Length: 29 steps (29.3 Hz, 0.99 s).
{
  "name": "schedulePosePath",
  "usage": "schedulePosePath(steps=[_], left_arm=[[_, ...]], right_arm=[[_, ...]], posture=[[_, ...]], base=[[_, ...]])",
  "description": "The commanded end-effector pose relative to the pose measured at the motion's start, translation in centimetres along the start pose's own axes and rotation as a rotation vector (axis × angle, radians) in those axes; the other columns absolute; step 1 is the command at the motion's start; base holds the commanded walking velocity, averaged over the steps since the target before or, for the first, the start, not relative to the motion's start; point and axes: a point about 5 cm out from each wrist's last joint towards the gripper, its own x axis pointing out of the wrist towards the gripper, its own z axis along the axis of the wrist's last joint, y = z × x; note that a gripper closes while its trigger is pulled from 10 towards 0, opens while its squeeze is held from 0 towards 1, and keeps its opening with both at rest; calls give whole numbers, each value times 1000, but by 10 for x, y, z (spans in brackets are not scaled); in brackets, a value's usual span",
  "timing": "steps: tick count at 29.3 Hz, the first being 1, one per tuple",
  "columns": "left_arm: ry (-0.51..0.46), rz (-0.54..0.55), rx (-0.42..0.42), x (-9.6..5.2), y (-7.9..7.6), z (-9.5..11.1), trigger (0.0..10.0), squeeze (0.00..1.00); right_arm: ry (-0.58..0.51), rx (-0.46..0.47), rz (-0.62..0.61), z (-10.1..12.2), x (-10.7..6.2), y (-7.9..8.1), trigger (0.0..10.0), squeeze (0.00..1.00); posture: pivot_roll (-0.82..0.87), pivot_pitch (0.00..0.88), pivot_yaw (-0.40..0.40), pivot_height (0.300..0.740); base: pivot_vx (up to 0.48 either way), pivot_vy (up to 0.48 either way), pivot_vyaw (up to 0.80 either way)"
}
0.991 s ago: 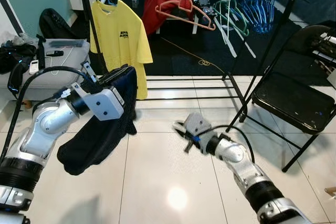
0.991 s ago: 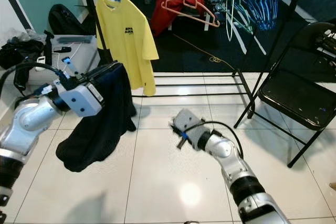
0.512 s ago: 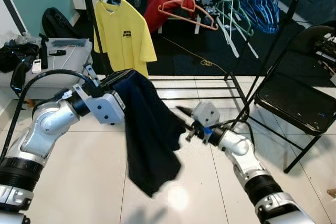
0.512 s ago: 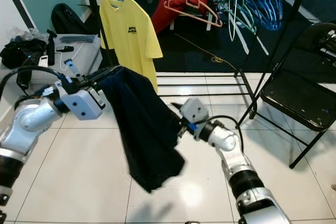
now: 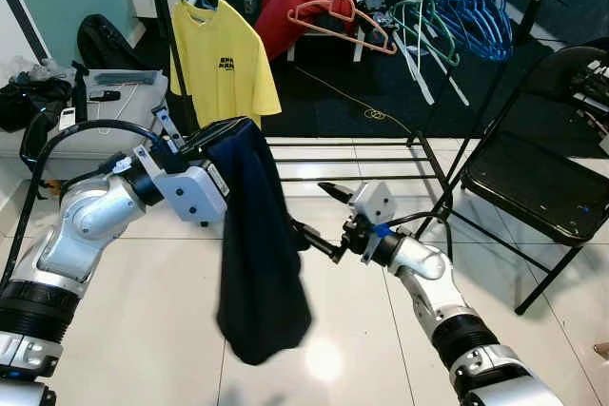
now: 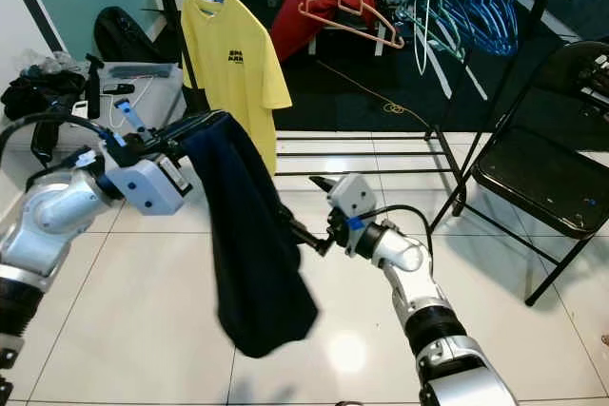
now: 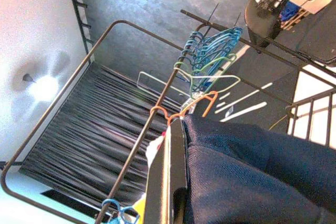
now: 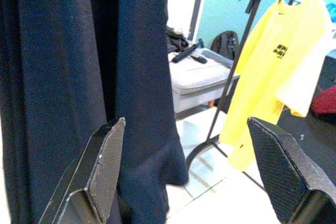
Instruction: Hang hanger
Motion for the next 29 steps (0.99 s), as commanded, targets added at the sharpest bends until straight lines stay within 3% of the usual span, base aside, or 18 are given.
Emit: schedulePosePath(steps=[1,2,5,11,28,29], left_arm=[[-52,7,18,4,5,7,0,0],[-52,7,18,4,5,7,0,0],[-89,-59,16,4,-1,11,0,0],[-139,-138,26,2,-6,16,0,0],[-204,-226,22,-2,-15,24,0,0],[-212,-227,22,-2,-14,25,0,0]], right_arm=[[20,39,38,-4,-1,1,10000,1000],[20,39,38,-4,-1,1,10000,1000],[111,64,189,-14,-6,10,10000,1000],[171,19,264,-19,-10,13,10000,1000],[207,-98,193,-20,-9,8,10000,1000],[222,-88,162,-23,-9,7,3882,1000]], posture=[[-14,131,-9,740],[-14,131,-9,740],[-11,132,-13,740],[-10,130,-15,740],[-6,129,-15,740],[-4,129,-15,740]], base=[[0,0,0],[0,0,0],[0,0,0],[0,0,0],[0,0,0],[0,0,0]])
